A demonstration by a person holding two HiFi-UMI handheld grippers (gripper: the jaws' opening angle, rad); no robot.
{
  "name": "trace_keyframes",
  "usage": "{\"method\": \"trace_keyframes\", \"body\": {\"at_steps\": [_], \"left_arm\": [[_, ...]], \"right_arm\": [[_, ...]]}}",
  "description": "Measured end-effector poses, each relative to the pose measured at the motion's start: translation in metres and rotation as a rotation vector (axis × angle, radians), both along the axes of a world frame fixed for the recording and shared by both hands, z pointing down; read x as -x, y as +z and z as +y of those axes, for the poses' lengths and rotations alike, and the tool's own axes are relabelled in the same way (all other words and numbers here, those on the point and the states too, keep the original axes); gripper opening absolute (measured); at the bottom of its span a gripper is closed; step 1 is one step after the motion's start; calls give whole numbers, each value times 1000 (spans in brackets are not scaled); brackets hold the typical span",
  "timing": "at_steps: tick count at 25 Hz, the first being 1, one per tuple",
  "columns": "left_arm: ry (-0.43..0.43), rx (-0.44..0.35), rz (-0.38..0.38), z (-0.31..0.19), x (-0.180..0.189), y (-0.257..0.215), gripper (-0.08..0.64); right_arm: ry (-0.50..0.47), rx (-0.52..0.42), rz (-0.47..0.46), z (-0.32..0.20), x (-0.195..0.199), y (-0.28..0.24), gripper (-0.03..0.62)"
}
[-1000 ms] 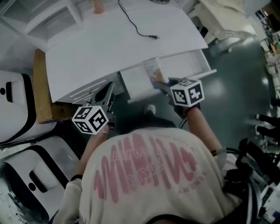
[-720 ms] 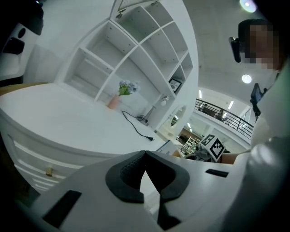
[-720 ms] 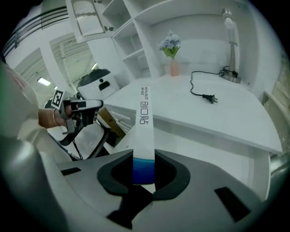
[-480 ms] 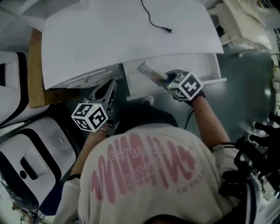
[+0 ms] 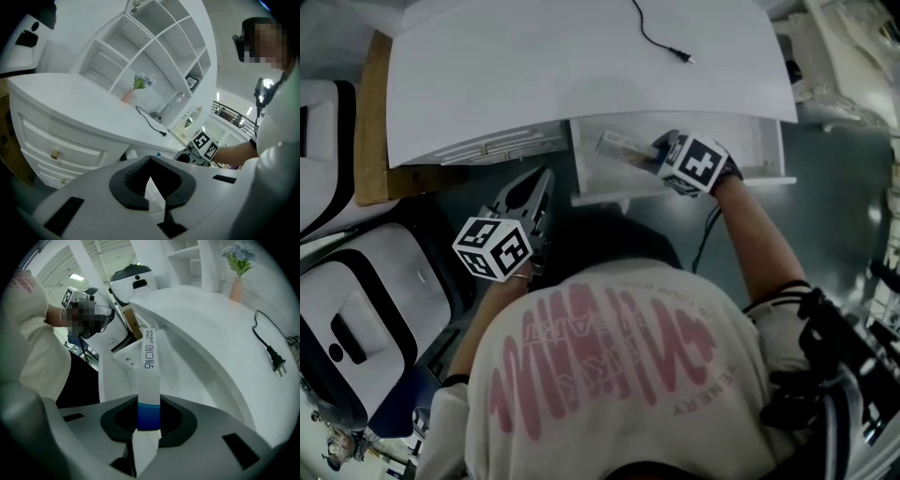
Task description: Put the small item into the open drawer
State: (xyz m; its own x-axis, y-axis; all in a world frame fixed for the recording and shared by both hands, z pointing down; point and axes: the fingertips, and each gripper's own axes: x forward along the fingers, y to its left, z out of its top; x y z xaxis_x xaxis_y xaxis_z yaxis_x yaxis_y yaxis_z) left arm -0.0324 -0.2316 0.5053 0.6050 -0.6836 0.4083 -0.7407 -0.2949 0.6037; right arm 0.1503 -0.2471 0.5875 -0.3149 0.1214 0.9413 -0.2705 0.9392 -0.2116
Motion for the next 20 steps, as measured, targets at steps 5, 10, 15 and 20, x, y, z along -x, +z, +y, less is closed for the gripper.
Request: {"method": "trace_keyframes", "body": {"at_steps": [5,10,15,20], "left_arm": [[-37,12,-25,12,15,1,29],[-69,23,-38,18,25,4,29],[-93,24,-36,23,29,-1,29],[-102,27,-45,28,31,-1,29]], "right_arm": [[-89,25,47,2,-3,17,87],[-119,108,7,13,7,29,87],[-119,160,11,21,9,40,89],[-117,132,15,18,7,49,100]]}}
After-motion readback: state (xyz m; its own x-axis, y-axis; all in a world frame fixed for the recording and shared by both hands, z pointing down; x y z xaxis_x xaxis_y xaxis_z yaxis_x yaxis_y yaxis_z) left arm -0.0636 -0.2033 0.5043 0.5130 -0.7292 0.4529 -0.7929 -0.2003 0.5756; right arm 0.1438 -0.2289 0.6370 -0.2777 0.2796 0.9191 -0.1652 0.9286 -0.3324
